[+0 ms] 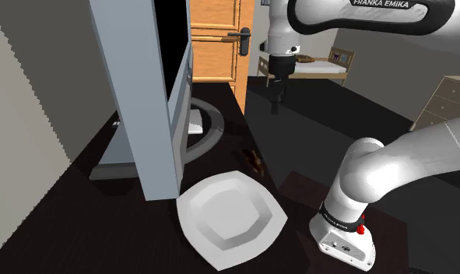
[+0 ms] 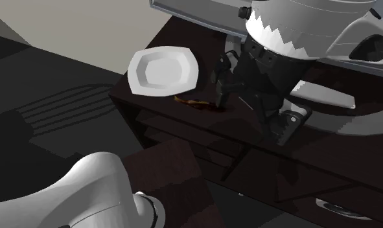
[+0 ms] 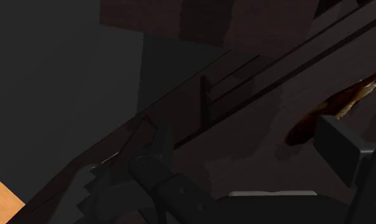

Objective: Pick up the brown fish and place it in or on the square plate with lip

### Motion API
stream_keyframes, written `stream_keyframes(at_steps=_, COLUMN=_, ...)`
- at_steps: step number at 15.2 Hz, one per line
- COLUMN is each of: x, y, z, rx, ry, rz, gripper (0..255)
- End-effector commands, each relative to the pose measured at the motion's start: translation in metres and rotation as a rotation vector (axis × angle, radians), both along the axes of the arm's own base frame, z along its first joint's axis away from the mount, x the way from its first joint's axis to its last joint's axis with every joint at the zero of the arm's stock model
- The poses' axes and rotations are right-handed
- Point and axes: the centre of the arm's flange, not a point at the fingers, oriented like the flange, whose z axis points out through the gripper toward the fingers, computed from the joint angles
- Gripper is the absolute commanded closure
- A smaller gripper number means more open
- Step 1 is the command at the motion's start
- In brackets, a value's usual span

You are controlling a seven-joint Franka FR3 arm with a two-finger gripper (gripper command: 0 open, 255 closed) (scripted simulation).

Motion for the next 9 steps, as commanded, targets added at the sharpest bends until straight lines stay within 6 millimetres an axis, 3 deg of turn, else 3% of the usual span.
stream_keyframes(at_steps=1, x=0.000, y=0.000, z=0.000, rx=0.000, ry=0.000, rz=0.000, gripper=0)
stream_keyframes(at_steps=9, x=-0.032, y=0.085, z=-0.056, rx=-0.024, ry=-0.076, rz=-0.498, gripper=0)
